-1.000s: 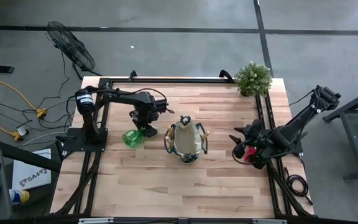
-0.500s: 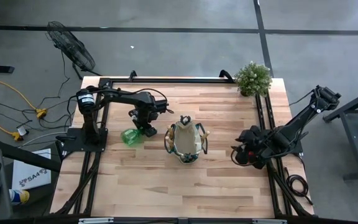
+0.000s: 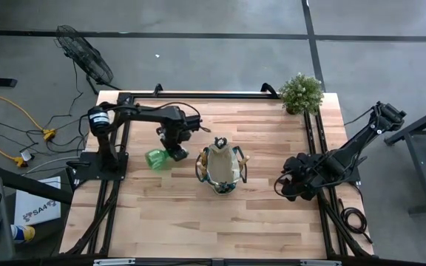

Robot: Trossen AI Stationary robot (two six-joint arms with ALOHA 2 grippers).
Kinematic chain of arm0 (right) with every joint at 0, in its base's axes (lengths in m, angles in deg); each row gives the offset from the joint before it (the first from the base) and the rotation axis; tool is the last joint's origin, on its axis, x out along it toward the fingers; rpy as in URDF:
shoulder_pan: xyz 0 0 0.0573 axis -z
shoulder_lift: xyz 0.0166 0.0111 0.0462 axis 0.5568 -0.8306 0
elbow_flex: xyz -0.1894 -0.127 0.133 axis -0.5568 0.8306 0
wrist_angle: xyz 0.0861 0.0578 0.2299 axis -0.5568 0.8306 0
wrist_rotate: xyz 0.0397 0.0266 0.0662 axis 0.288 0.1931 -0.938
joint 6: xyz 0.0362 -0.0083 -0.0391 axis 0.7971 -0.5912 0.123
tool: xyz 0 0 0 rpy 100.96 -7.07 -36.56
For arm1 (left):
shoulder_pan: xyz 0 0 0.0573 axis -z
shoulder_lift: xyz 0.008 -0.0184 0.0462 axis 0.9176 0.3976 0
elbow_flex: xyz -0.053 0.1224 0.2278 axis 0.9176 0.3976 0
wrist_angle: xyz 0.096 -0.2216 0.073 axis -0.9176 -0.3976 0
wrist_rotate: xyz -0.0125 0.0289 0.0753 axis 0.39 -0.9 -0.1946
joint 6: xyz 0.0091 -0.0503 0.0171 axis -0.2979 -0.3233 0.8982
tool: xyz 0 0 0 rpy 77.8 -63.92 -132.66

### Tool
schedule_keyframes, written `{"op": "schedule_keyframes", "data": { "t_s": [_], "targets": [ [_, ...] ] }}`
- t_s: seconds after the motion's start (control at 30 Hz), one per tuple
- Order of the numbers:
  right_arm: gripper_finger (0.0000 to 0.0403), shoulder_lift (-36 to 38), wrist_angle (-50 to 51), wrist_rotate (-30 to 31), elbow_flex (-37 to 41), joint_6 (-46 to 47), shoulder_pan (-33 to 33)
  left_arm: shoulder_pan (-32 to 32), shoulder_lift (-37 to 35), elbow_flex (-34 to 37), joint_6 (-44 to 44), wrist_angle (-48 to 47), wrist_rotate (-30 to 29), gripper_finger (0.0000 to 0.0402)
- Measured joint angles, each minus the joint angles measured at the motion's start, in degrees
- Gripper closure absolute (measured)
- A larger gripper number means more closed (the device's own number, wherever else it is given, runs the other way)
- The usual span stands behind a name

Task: Pick & Place Garden tools in Gardening bag
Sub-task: Put the green spray bottle into the white gardening bag

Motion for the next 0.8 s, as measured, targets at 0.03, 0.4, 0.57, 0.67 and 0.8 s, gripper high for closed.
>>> {"op": "schedule_keyframes", "data": {
  "t_s": [0.03,0.4,0.57,0.67,0.8],
  "targets": [
    [0.0206,0.0,-0.2,0.0,0.0,0.0,0.0,0.0,-0.7,-0.3,0.1,-0.3,-0.3,0.0269],
    [0.0206,0.0,-0.3,-0.1,0.0,0.0,0.0,0.0,-11.4,-2.9,0.3,0.0,-4.4,0.0269],
    [0.0206,0.0,-0.3,-0.1,0.0,0.0,0.0,0.0,-15.2,-2.8,0.0,-0.2,-5.8,0.0269],
    [0.0206,0.0,-0.3,-0.1,0.0,0.0,0.0,0.0,-16.8,-2.8,0.0,0.0,-6.1,0.0269],
    [0.0206,0.0,-0.3,-0.1,0.0,0.0,0.2,0.0,-17.9,-2.8,-0.1,0.0,-6.2,0.0269]
  ]
}}
